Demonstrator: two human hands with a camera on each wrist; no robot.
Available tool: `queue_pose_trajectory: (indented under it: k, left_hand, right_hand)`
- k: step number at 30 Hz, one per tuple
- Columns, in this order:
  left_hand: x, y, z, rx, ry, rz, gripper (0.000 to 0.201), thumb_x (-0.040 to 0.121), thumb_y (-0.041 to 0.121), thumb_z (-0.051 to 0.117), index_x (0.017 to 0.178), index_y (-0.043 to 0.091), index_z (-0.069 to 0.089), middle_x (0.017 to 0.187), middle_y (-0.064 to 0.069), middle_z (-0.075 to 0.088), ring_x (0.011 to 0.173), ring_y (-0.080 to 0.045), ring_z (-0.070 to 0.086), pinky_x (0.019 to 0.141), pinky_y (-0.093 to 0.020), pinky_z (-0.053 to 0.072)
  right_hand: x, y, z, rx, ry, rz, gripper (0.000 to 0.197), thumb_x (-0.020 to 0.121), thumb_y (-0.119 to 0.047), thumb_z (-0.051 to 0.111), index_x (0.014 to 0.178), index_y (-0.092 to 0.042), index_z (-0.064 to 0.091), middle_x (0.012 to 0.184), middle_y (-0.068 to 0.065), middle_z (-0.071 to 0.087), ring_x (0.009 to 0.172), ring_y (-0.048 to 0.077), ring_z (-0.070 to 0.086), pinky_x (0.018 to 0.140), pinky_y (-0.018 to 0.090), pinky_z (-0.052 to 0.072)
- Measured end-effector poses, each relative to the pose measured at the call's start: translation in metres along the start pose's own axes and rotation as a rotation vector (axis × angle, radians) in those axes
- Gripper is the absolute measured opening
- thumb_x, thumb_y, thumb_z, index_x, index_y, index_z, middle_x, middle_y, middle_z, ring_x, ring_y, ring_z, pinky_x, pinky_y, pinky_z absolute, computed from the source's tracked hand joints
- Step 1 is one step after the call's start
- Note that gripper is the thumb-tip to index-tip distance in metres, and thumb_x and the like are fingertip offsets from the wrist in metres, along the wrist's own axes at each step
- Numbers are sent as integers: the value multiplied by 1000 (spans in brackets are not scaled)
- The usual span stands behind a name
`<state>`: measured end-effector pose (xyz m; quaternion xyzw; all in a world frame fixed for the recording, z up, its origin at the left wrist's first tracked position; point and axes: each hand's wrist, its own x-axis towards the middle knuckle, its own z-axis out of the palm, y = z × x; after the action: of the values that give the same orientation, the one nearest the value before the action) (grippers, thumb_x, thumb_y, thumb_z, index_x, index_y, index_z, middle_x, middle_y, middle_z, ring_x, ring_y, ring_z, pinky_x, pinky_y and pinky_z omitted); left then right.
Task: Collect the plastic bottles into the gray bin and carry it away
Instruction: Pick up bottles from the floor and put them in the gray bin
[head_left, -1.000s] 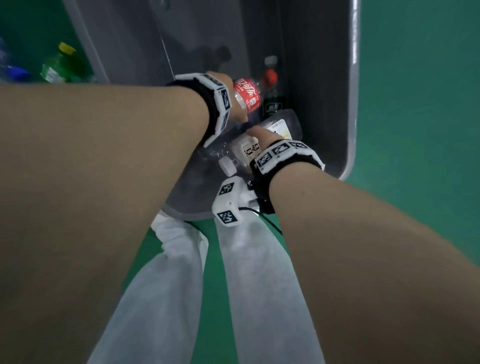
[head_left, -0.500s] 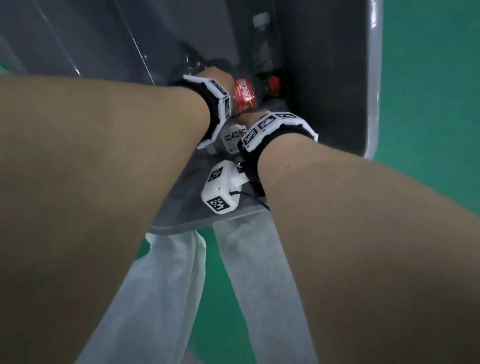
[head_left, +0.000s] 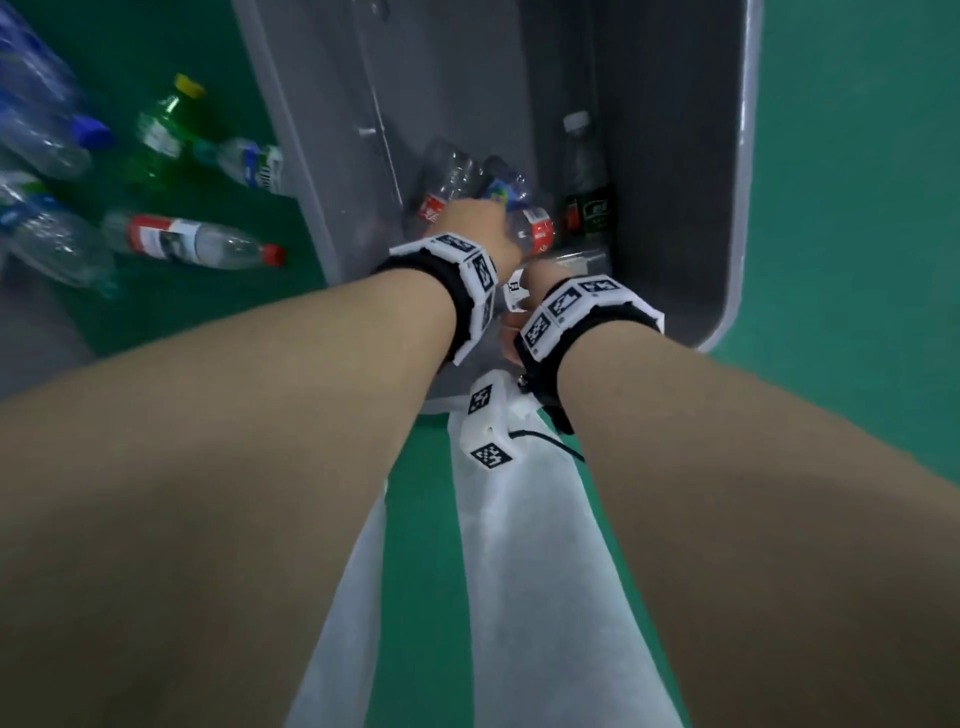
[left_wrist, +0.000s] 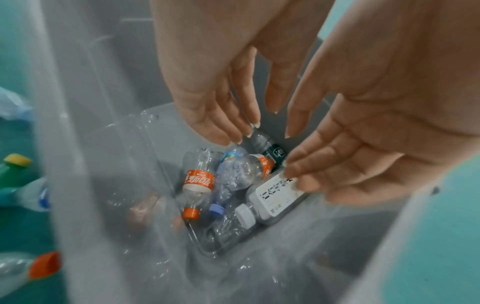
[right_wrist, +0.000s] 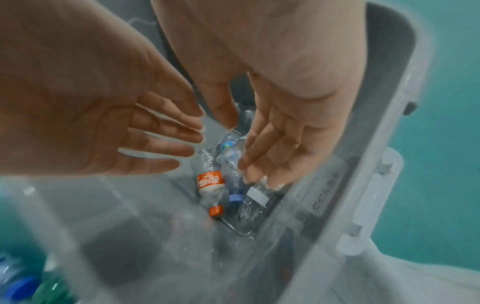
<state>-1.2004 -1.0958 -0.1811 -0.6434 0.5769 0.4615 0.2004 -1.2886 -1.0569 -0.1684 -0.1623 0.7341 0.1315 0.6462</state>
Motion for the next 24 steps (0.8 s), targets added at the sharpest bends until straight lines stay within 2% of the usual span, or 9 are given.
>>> queue_pose_trajectory:
  k: [3,5,7,9,10,13,17,21,24]
  left_hand:
    - [-36,-22,-11,-159,25,-21,30,91,19,47,110,6,67,113,-13,67,105,-30,61,88,-32,49]
    - [-54,-38,-18,-220,36,-18,29,91,15,47,109,6,68,113,-13,67,106,-30,60,89,-33,48]
    - [-70,-59,-25,-288,67,-24,27,90,14,49,106,5,69,111,-13,68,106,-30,61,90,-32,47]
    - [-87,-94,-32,-371,100,-54,25,91,14,50,105,5,69,109,-11,68,104,-28,62,88,-32,48]
    - [-95,-114,-34,-398,114,-76,25,92,15,50,105,6,69,109,-10,69,103,-28,62,88,-32,49]
    - [-119,-183,-30,-443,118,-133,24,93,18,49,107,9,66,109,-8,68,99,-26,61,83,-32,49]
    - [-151,-274,-7,-532,86,-273,16,93,19,49,95,12,63,98,-6,63,81,-22,51,75,-30,45]
    - [-180,-346,29,-615,69,-392,14,92,18,49,92,12,62,95,-9,61,81,-22,49,73,-29,44]
    - [-197,-397,63,-683,50,-477,13,93,19,49,89,12,59,93,-9,59,82,-22,49,74,-26,41]
  right_hand:
    - [-30,-5,21,-384,226,-112,31,89,-22,60,119,-16,54,116,6,61,109,27,59,89,39,51]
    - [-40,-13,43,-307,271,-163,27,90,-19,56,116,-12,58,118,11,63,110,29,60,88,34,50]
    - [-43,-21,67,-72,230,-190,16,94,-23,50,103,-16,62,120,13,63,109,30,61,92,36,52]
    - [-54,-26,100,86,216,-152,14,92,-24,51,81,-21,58,105,12,68,95,29,67,87,44,56]
    - [-55,-26,115,86,220,-140,15,91,-22,52,78,-18,59,96,14,71,84,29,68,82,44,58]
    - [-61,-28,170,35,208,-152,18,90,-18,49,94,-9,64,77,13,71,66,26,65,70,38,53]
    - [-67,-32,250,-116,136,-176,16,97,-16,44,105,-10,56,73,7,65,68,23,64,85,42,53]
    - [-63,-25,322,-277,99,-211,11,96,-19,46,98,-12,55,81,10,70,66,22,65,78,38,54]
    - [-53,-15,370,-413,85,-242,10,95,-20,48,88,-16,54,70,4,67,58,18,62,69,32,50]
